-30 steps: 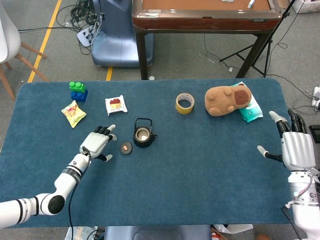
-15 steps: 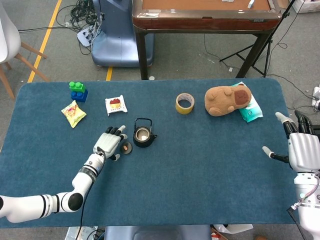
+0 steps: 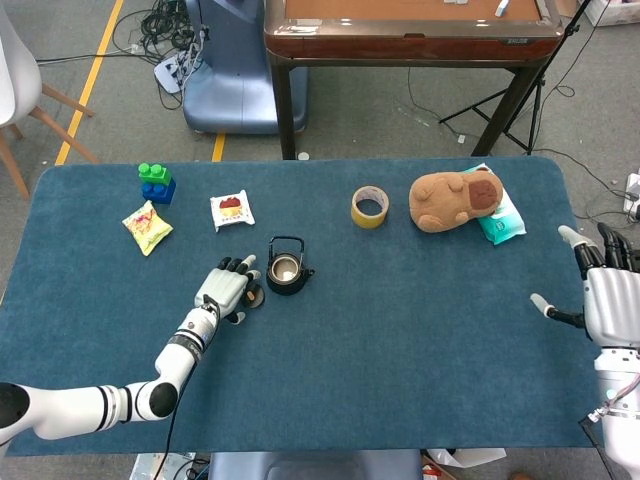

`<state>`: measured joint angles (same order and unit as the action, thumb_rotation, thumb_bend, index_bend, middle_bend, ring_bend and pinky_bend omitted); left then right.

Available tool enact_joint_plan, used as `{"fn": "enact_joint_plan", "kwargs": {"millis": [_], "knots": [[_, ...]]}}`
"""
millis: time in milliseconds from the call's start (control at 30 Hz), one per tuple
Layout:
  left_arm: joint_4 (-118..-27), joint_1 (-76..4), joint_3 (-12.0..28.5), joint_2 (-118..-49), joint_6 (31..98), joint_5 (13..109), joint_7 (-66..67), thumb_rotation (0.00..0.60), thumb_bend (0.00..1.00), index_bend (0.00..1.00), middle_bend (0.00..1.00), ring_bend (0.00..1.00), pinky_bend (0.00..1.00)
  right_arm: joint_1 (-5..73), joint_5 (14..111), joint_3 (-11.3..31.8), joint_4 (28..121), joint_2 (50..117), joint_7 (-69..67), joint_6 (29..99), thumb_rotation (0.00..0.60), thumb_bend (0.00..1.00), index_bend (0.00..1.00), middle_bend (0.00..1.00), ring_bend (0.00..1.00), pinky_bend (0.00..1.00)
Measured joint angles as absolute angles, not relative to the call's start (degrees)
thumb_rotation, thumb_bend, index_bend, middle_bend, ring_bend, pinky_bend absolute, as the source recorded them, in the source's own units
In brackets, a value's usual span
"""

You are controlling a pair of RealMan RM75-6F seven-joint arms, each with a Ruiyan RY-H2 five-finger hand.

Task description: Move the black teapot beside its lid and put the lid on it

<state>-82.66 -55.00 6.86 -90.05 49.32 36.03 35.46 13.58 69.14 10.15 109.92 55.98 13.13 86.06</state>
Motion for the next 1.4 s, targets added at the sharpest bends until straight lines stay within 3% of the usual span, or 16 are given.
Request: {"fn": "enact_joint_plan", "kwargs": {"millis": [1400], "knots": [[-73.22, -54.81, 7.47, -94.18, 45.25, 37.42, 29.53, 0.600, 0.24, 0.31, 0.00, 0.00, 0.00, 10.45, 70.45, 12.22, 110.73, 55.12, 12.56, 87.45, 0.600, 0.08, 0.20, 0.25, 0.04, 0.06]]}}
